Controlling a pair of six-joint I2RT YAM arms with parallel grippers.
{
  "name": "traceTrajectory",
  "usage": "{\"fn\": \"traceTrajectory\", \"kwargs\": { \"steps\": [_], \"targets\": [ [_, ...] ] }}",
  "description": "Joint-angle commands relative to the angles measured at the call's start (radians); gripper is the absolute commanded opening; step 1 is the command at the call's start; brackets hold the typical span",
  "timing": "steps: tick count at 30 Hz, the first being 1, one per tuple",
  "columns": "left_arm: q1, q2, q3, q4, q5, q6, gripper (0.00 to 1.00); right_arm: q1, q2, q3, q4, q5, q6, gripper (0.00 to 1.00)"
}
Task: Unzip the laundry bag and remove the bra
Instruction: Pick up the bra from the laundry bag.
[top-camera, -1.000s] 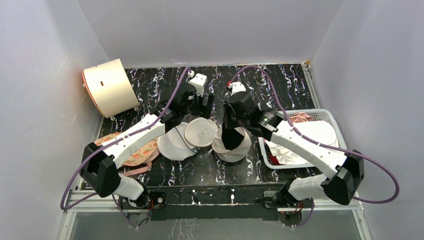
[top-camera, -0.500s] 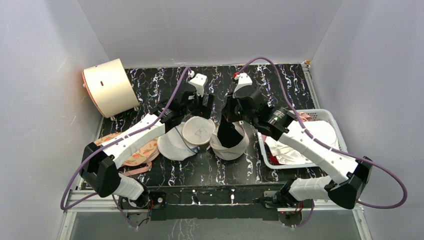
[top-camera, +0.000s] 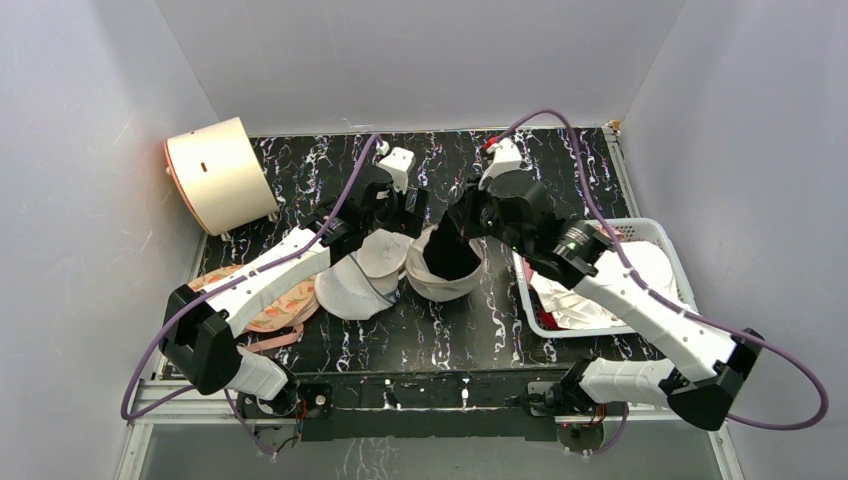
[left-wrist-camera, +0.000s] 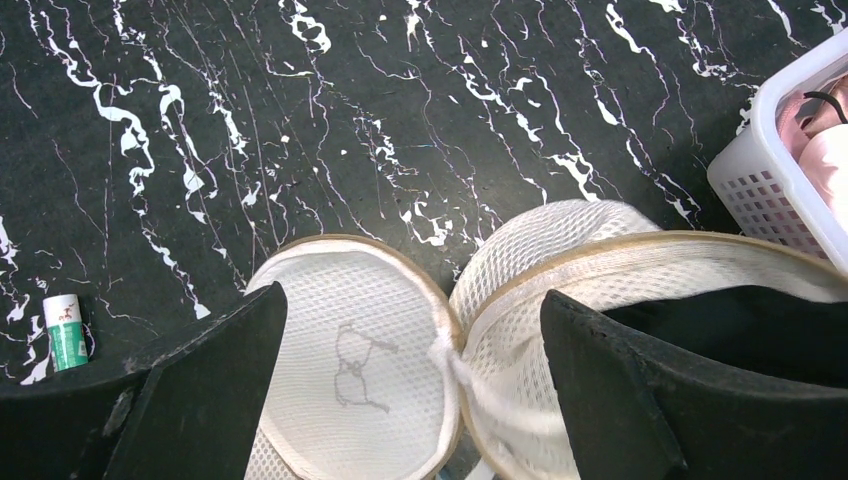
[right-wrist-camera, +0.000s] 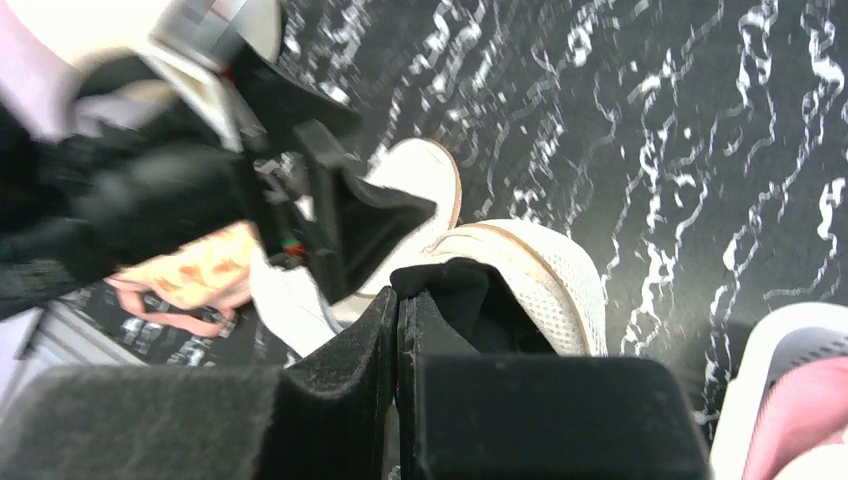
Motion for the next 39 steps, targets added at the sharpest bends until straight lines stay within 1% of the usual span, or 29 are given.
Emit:
{"fn": "traceTrajectory", "kwargs": {
  "steps": [1, 4, 8, 10, 13, 15, 17, 19, 23, 25, 27, 30, 36, 39],
  "targets": [
    [0.005, -0.021, 0.015, -0.001, 0.009, -0.008, 0.98, -0.001, 0.087, -0.037, 0.015, 0.025, -0.001, 0.0],
    [0.005, -0.021, 0.014, 0.002, 0.009, -0.006, 0.98, -0.001, 0.102, 0.033, -0.019, 0.033, -0.004, 0.0],
    [0.006, -0.023, 0.013, 0.005, 0.015, -0.006, 0.98, -0.001, 0.025, 0.086, 0.036, 0.025, -0.014, 0.0],
    [0.006, -0.023, 0.013, 0.007, 0.015, -0.006, 0.98, -0.001, -0.004, 0.069, 0.07, 0.022, -0.006, 0.0],
    [0.008, -0.024, 0.011, 0.012, 0.018, -0.007, 0.98, -0.003, -0.02, -0.011, 0.111, 0.044, 0.018, 0.0],
    [0.008, -0.025, 0.006, 0.017, 0.021, -0.007, 0.98, -0.01, 0.009, -0.004, 0.077, 0.037, 0.041, 0.0],
    [0.008, -0.026, 0.003, 0.021, 0.023, -0.008, 0.98, -0.01, 0.032, 0.048, 0.032, 0.034, 0.058, 0.0],
    [0.008, -0.027, 0.003, 0.024, 0.024, -0.008, 0.98, -0.01, 0.013, 0.07, 0.059, 0.023, 0.064, 0.0],
    [0.008, -0.036, -0.002, 0.03, 0.029, -0.009, 0.98, -0.01, -0.053, 0.003, 0.165, 0.06, 0.063, 0.0],
    [0.008, -0.038, -0.006, 0.034, 0.03, -0.008, 0.98, -0.013, -0.044, -0.038, 0.159, 0.091, 0.076, 0.0],
    [0.008, -0.039, -0.008, 0.035, 0.029, -0.008, 0.98, -0.018, -0.017, -0.044, 0.131, 0.086, 0.089, 0.0],
    [0.008, -0.036, -0.007, 0.033, 0.029, -0.009, 0.98, -0.018, 0.005, 0.009, 0.114, 0.055, 0.087, 0.0],
    [0.009, -0.041, -0.004, 0.028, 0.023, -0.007, 0.98, -0.018, -0.019, 0.154, 0.113, 0.035, 0.061, 0.0],
    [0.012, -0.042, -0.002, 0.028, 0.023, -0.007, 0.98, -0.018, -0.041, 0.15, 0.13, 0.029, 0.066, 0.0]
  ]
}}
